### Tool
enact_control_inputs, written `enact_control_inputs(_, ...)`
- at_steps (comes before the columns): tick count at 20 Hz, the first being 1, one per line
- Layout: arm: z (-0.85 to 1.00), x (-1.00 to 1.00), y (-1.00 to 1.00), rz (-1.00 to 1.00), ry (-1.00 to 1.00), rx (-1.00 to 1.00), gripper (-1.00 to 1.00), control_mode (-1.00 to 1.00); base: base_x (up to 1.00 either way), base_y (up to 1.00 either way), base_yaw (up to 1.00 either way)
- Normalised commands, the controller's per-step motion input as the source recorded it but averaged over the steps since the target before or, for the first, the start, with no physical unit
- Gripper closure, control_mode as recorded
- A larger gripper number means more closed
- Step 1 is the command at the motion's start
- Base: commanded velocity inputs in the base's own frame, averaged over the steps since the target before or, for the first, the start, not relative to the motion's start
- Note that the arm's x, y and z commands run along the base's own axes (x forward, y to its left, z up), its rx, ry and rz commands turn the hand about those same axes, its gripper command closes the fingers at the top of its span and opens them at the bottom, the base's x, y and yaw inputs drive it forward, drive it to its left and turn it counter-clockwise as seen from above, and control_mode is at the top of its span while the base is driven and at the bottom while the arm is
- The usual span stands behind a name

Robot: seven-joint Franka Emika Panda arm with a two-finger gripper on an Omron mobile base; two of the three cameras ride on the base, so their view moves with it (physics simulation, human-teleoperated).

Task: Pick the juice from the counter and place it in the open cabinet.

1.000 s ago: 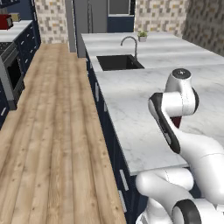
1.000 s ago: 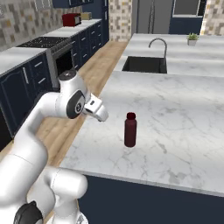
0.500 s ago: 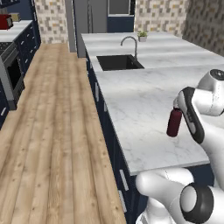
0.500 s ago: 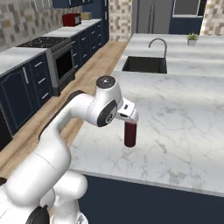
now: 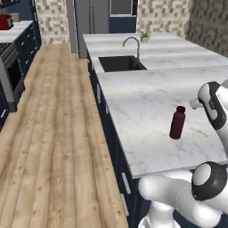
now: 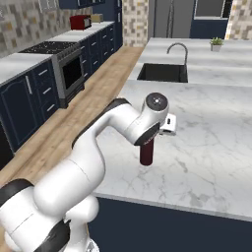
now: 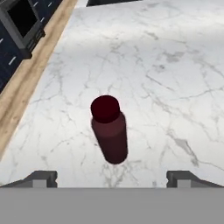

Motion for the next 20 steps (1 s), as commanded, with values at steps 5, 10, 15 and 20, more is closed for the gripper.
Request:
enact_control_inputs(5, -0.27, 0.23, -0.04, 0.09, -0.13, 0.15, -1.00, -1.00, 0.00, 0.00, 0.00)
enact_control_inputs(10, -0.28, 0.03, 0.00, 0.22, -0.15, 0.16, -1.00, -1.00, 0.00, 0.00, 0.00)
enact_control_inputs(15, -0.27, 0.00, 0.00, 0.20, -0.11, 0.11, -1.00, -1.00, 0.00, 0.00, 0.00)
enact_control_inputs(20, 0.00, -0.04, -0.07, 0.21, -0.11, 0.01, -1.00, -1.00, 0.00, 0.00, 0.00)
